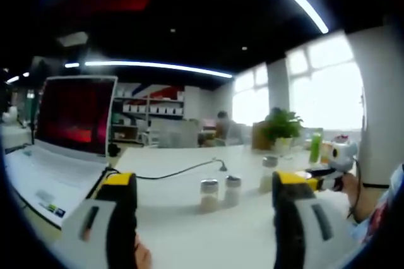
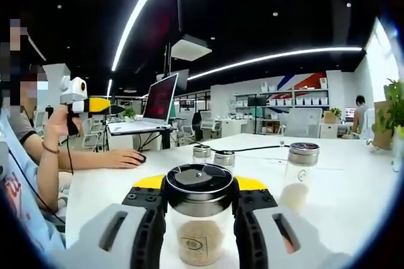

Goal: Rotate the seasoning bottle until the label or dispensing opening points toward the visible target arrow and the bottle remains upright within the marked orientation range

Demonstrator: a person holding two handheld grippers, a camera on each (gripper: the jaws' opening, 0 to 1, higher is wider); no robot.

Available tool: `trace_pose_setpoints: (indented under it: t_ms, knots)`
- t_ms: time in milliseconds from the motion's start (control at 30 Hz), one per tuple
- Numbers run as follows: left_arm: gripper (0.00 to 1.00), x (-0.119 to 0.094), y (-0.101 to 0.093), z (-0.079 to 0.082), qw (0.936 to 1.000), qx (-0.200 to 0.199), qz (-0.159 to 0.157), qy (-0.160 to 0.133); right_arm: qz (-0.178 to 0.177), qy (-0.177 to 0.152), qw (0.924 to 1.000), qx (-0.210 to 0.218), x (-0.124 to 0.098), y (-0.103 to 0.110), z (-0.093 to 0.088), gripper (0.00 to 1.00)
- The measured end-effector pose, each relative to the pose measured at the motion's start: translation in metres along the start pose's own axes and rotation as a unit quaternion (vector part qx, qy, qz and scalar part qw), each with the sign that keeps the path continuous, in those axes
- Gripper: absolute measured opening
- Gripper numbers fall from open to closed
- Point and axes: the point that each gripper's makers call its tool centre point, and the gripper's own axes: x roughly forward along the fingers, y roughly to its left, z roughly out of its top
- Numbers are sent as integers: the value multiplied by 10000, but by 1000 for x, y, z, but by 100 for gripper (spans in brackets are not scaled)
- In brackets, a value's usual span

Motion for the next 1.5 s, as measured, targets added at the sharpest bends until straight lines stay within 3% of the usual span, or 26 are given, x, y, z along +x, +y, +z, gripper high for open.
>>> trace_pose_setpoints:
  t_ms: [633,1500]
  knots:
    - [94,1,-5,-1,10000,19,-55,17,-884,-135,9960,-5,2,-8,2,40]
    - [94,4,-7,-2,9999,60,-92,38,-2043,-113,9787,-143,2,-14,-1,40]
